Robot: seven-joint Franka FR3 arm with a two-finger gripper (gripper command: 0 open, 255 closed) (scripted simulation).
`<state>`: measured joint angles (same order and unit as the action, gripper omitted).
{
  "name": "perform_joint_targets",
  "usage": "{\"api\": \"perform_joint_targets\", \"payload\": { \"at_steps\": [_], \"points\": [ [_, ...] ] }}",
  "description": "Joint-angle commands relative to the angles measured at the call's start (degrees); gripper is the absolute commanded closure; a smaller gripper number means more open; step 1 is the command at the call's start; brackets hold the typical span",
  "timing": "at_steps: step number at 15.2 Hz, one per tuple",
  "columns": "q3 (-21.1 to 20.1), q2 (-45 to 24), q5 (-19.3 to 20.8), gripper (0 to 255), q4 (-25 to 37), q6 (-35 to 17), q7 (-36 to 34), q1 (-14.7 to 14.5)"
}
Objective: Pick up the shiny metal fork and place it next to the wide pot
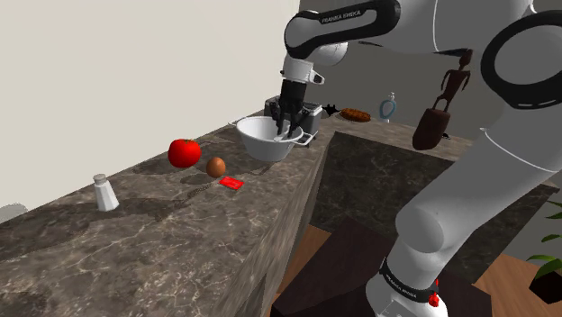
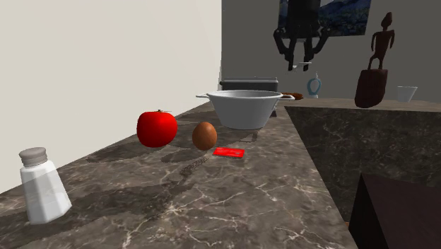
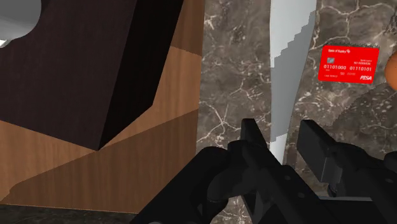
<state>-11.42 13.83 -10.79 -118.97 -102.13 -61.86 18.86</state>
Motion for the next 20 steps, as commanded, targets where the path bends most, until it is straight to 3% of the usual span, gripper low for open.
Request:
{"api": "perform_joint_targets", "payload": {
  "at_steps": [1, 20],
  "points": [
    [1.22, -0.44, 0.48, 255, -0.58, -0.7, 2.2, 0.85],
    [0.48, -4.11, -0.06, 255, -11.72, -15.43, 3.73, 0.54]
  ]
}}
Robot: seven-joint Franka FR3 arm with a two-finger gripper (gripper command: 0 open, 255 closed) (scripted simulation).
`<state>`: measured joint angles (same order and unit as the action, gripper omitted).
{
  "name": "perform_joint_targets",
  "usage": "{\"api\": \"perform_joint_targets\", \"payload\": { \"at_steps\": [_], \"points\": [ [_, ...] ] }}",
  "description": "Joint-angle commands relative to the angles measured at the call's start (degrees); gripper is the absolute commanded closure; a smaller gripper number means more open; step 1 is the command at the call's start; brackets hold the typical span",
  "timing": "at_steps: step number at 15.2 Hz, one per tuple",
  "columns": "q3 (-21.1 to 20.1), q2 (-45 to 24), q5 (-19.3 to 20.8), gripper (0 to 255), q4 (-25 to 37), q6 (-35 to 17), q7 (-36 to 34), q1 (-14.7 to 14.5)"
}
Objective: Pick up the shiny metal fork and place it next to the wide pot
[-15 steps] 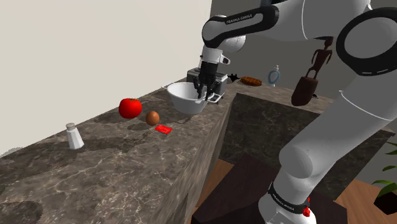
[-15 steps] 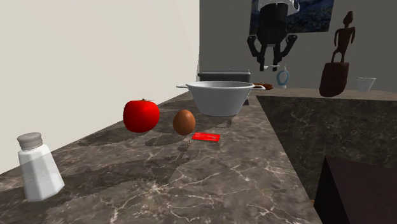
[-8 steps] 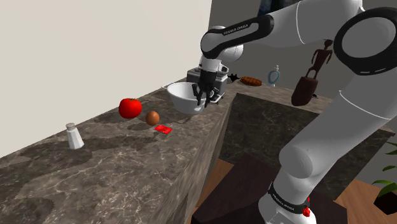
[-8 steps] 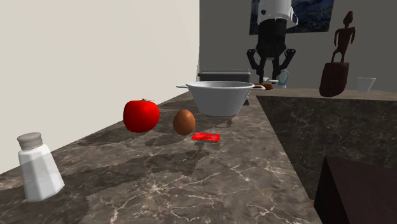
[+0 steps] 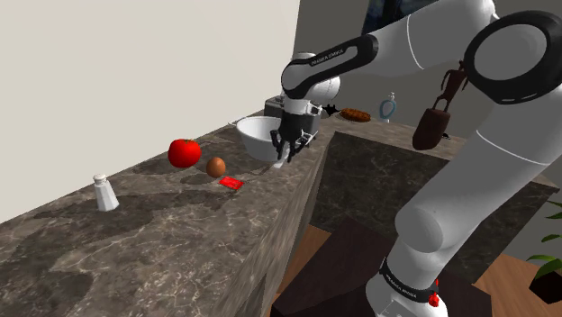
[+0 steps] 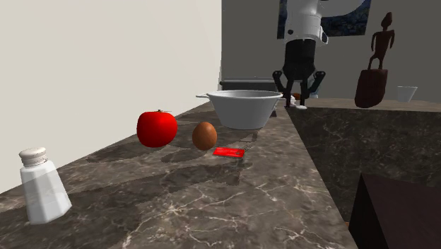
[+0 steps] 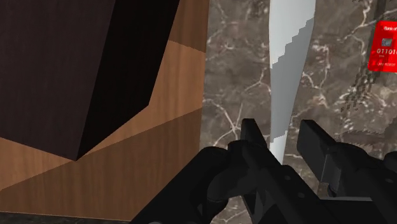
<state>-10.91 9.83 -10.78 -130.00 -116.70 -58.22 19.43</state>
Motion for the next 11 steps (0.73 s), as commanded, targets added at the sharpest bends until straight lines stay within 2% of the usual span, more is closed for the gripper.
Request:
{"api": "perform_joint_targets", "payload": {
  "at_steps": [1, 11],
  "points": [
    [-0.07, -0.44, -0.09, 255, -1.16, -1.64, 0.17, -0.04],
    [-0.45, -4.42, -0.26, 255, -5.2, -9.62, 0.87, -0.2]
  ]
}}
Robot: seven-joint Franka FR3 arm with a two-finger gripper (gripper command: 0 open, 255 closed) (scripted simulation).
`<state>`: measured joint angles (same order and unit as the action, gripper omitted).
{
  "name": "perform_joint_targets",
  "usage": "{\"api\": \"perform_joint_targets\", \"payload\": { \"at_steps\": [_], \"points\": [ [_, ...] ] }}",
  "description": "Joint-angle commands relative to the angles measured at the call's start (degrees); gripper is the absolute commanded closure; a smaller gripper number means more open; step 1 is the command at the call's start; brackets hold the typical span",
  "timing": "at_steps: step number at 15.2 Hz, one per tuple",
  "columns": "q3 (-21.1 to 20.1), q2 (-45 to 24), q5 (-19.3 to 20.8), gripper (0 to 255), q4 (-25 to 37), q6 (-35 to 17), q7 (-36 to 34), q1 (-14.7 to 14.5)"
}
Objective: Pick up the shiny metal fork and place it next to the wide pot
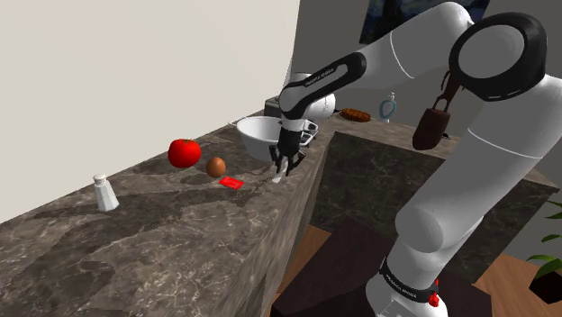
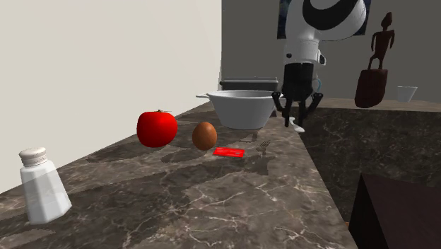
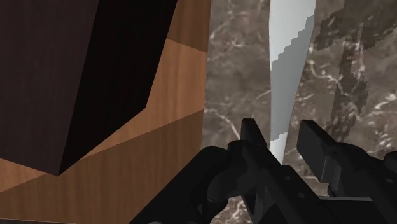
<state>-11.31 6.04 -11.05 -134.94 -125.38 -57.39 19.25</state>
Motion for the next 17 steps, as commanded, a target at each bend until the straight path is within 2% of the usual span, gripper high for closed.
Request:
{"api": "perform_joint_targets", "payload": {
  "at_steps": [1, 7, 15, 16, 17],
  "points": [
    [-0.09, -1.1, 0.01, 255, -0.6, -1.74, 0.1, -0.04],
    [-0.27, -4.2, 0.0, 255, -2.36, -6.57, 0.48, -0.14],
    [-0.27, -4.3, 0.0, 255, -2.4, -6.71, 0.49, -0.14],
    [-0.27, -4.3, 0.0, 0, -2.4, -6.71, 0.49, -0.14],
    [-0.27, -4.3, 0.0, 0, -2.4, -6.71, 0.49, -0.14]
  ]
}}
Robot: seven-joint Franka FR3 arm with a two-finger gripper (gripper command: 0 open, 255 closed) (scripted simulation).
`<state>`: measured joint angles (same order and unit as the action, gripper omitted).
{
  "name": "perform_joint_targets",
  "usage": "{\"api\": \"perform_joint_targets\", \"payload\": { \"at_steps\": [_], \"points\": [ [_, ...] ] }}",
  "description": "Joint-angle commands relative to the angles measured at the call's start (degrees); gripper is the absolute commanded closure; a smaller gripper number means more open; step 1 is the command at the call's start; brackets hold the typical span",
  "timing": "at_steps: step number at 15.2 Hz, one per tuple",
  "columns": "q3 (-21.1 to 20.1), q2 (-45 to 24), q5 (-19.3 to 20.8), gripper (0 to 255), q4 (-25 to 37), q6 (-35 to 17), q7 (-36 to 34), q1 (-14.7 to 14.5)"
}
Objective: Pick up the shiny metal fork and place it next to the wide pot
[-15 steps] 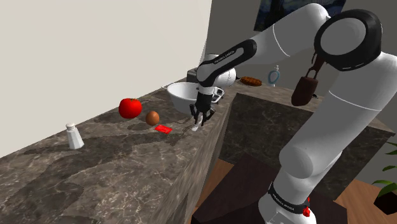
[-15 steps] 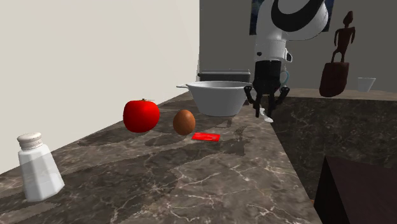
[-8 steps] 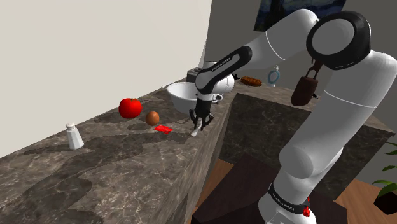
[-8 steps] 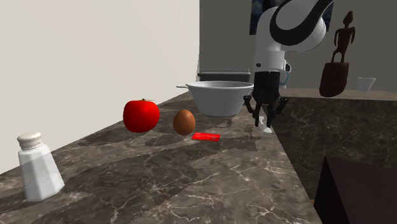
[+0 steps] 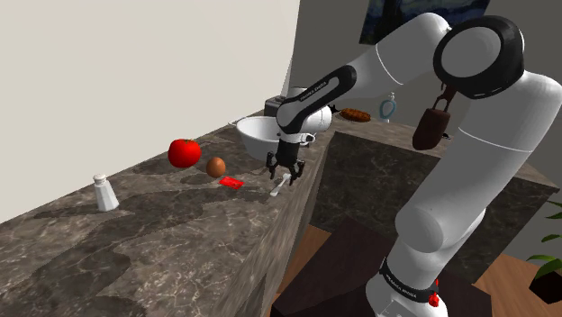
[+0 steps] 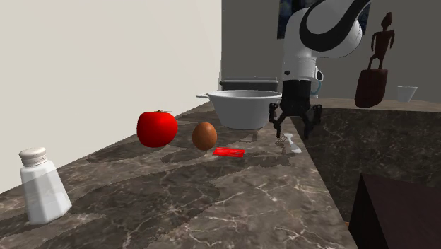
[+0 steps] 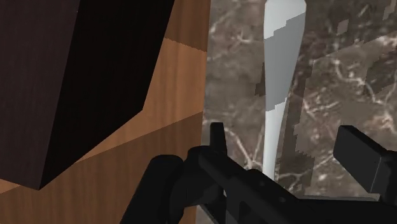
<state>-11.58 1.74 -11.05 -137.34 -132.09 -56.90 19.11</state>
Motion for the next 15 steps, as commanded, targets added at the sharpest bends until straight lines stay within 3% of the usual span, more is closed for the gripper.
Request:
{"api": "perform_joint_targets", "payload": {
  "at_steps": [1, 4, 8, 15],
  "points": [
    [0.0, 0.0, 0.0, 0, 0.0, 0.0, 0.0, 0.0],
    [0.0, 0.0, 0.0, 0, 0.0, 0.0, 0.0, 0.0],
    [0.68, 4.2, 0.27, 0, 3.45, 7.7, 0.03, 0.56],
    [0.69, 4.2, 0.27, 0, 3.45, 7.7, 0.03, 0.56]
  ]
}}
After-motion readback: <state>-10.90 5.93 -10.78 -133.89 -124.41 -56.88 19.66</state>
